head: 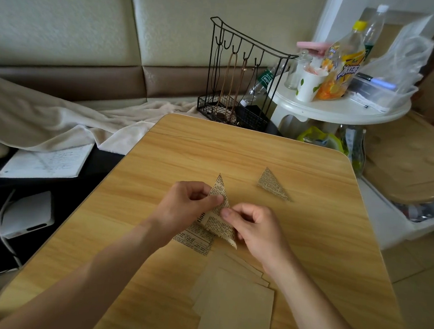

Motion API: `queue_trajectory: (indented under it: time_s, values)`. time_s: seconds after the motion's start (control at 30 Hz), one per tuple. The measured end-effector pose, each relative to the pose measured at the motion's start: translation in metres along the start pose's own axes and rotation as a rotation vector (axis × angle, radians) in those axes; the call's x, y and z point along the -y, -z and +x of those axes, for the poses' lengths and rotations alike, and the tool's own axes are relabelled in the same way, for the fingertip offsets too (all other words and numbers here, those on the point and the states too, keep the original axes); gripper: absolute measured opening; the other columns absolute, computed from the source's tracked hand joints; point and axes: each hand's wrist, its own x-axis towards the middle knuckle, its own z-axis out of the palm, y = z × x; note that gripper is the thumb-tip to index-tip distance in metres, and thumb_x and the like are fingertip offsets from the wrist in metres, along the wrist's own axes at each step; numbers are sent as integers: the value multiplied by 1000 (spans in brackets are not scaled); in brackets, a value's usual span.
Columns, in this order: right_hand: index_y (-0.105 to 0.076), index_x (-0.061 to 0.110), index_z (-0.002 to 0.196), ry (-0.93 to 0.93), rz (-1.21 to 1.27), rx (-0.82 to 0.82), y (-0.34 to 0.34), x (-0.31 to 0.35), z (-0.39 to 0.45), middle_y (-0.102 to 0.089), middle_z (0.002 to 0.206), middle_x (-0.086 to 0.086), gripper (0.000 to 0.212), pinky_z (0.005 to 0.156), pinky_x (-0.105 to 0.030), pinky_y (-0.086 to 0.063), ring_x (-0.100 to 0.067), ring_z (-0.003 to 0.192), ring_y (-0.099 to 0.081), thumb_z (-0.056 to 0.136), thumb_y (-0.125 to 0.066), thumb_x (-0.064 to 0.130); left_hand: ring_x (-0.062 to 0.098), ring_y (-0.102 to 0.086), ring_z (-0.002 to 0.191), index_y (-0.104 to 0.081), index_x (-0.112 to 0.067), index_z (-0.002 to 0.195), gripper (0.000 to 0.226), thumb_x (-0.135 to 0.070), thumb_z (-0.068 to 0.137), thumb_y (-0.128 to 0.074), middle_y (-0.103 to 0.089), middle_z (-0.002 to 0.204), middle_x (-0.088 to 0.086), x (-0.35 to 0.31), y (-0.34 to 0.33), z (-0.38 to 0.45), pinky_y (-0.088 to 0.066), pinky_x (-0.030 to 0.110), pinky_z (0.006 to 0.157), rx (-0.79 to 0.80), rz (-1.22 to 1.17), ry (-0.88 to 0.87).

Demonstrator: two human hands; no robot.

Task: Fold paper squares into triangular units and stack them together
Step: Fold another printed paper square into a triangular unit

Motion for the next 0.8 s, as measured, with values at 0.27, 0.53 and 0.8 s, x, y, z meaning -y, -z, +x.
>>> queue_trajectory:
  time_s: [0.27,0.53,0.8]
  values:
    - [-75,19,81,5,18,-16,0,0,0,-55,56,1,25,56,-32,-36,-15,55,-48,99,-69,35,24,-68,73,-75,-2,86,21,-23,90,-77,-76,89,22,2,4,2,-54,34,72,-74,-100,2]
    - [-74,18,80,16,0,-22,0,-1,1,-51,52,7,30,54,-29,-35,-10,52,-44,99,-68,41,20,-68,70,-75,-2,84,22,-23,91,-77,-76,85,20,3,1,3,-54,31,67,-113,-94,-10]
    - [-67,19,76,-14,65,31,3,0,0,-50,63,3,30,64,-31,-40,-10,60,-49,97,-69,41,25,-64,74,-71,6,91,30,-24,93,-75,-71,94,30,2,8,4,-51,39,75,-127,-113,-20]
